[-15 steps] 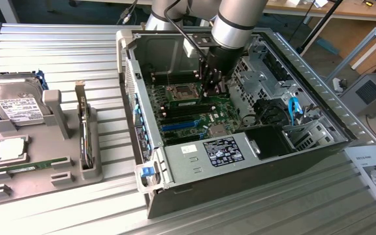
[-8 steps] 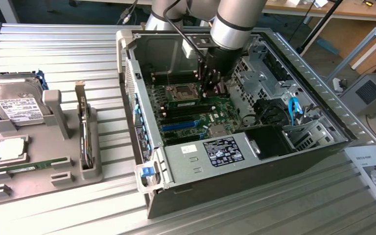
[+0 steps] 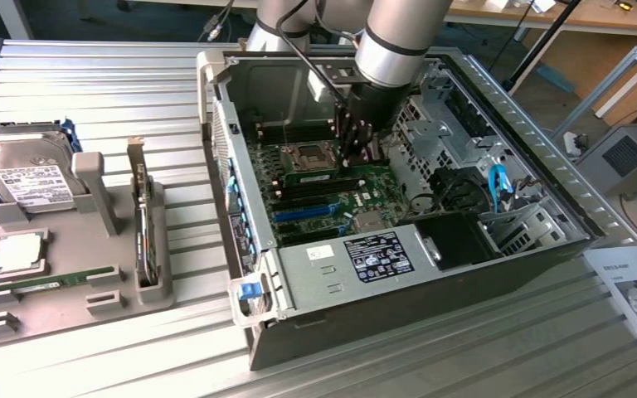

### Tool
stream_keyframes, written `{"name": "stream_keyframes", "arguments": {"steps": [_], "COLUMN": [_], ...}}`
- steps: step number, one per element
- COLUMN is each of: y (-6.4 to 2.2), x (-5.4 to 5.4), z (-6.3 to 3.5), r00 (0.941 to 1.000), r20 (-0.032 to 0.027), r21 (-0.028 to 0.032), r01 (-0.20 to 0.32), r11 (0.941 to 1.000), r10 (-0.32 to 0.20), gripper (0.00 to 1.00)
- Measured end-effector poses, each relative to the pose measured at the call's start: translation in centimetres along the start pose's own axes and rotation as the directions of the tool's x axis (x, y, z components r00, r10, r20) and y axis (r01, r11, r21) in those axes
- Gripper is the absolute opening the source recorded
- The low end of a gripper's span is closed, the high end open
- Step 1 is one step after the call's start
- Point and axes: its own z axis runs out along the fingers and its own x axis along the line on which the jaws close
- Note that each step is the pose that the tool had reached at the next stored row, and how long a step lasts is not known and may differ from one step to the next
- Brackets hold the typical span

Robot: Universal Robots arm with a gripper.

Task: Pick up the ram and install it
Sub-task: 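Insert the ram into the slot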

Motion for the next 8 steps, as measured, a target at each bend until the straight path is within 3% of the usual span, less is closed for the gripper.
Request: {"name": "stream_keyframes", "arguments": {"steps": [8], "y": [-0.12], "x": [-0.01], "z": [0.40], "r00": [1.0000], "r20": [0.0002], "r21": [0.0000], "r01": [0.000], "r11": [1.0000], "r10": [0.000], "gripper": [0.12]}}
